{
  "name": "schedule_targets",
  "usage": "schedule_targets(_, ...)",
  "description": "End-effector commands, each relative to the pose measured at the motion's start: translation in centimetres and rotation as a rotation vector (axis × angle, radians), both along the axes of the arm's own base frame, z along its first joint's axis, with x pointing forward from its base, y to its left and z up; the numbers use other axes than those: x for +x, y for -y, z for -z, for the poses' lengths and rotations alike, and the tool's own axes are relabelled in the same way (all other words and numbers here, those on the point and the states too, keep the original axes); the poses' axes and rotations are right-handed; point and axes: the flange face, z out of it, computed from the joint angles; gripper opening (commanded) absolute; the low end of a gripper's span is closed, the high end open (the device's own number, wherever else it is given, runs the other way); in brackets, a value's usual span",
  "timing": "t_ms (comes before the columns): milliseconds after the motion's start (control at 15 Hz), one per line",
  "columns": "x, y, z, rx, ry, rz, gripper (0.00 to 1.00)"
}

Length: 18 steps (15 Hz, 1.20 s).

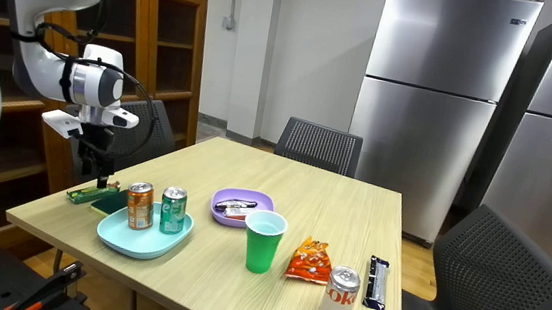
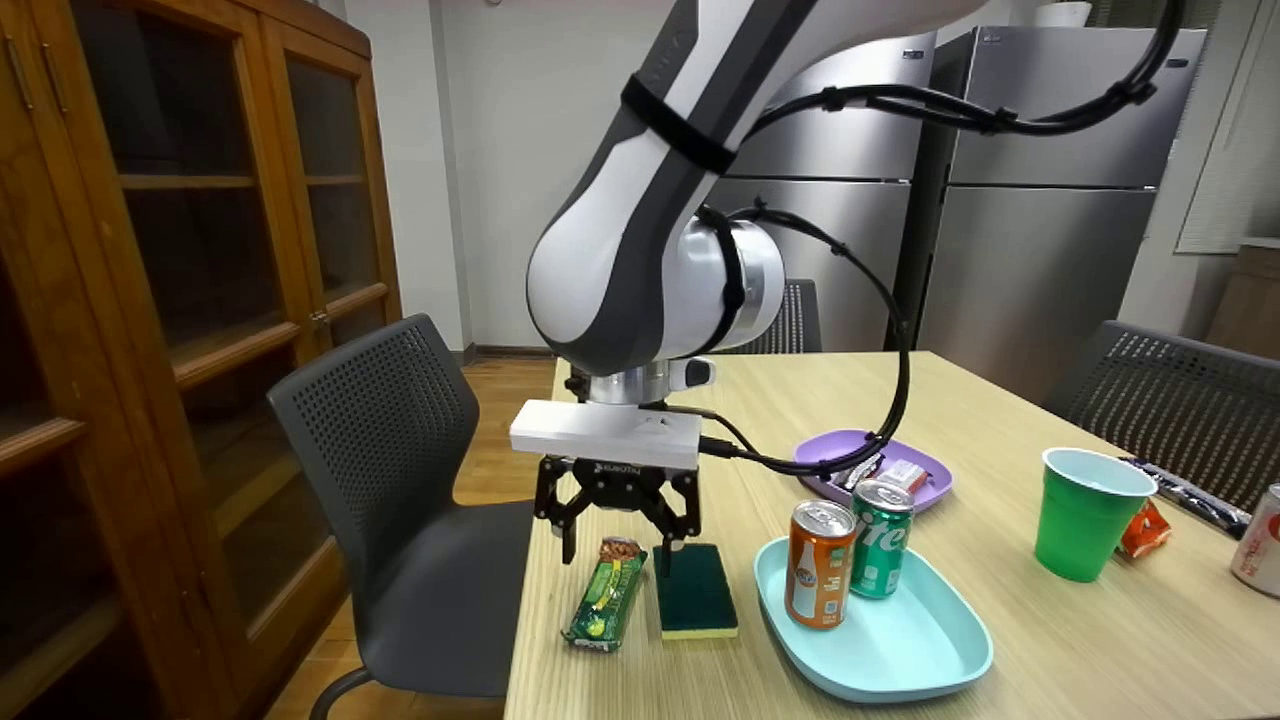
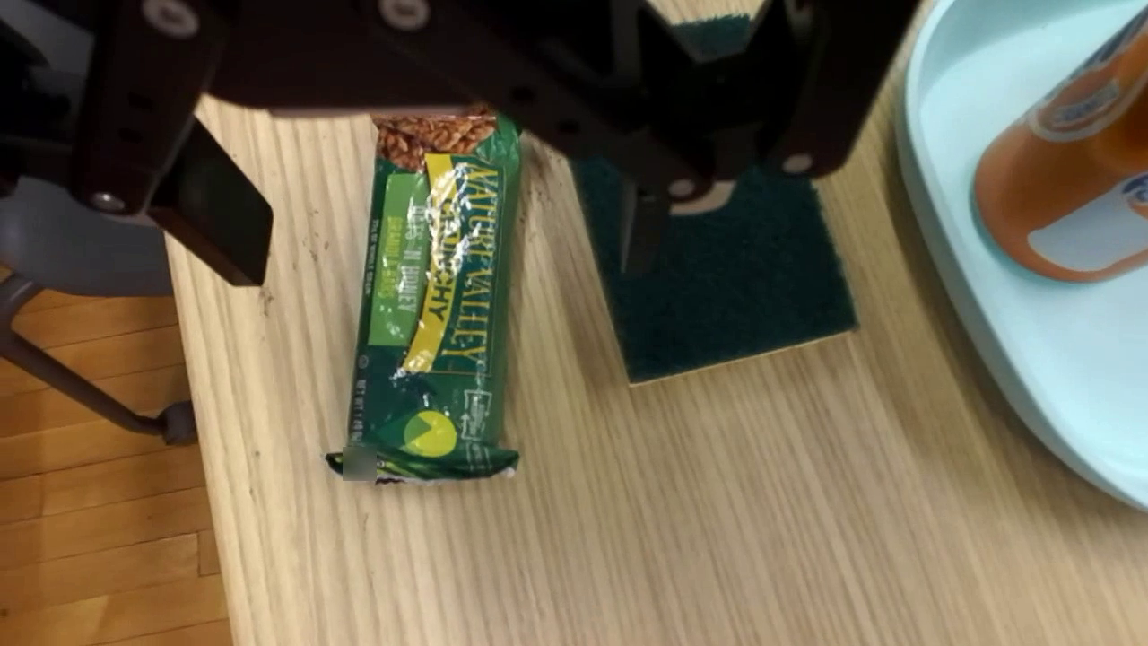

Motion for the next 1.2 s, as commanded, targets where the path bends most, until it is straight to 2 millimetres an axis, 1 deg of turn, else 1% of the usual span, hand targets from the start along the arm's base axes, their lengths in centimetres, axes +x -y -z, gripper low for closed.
schedule_targets(0,0.7,-1.0,0.6,0.025,0.008,-0.023,1.00)
schedule_targets(600,1.2,-1.0,2.4,0.032,0.013,-0.037,1.00)
schedule_targets(1133,1.1,-0.8,3.1,0.034,0.008,-0.043,1.00)
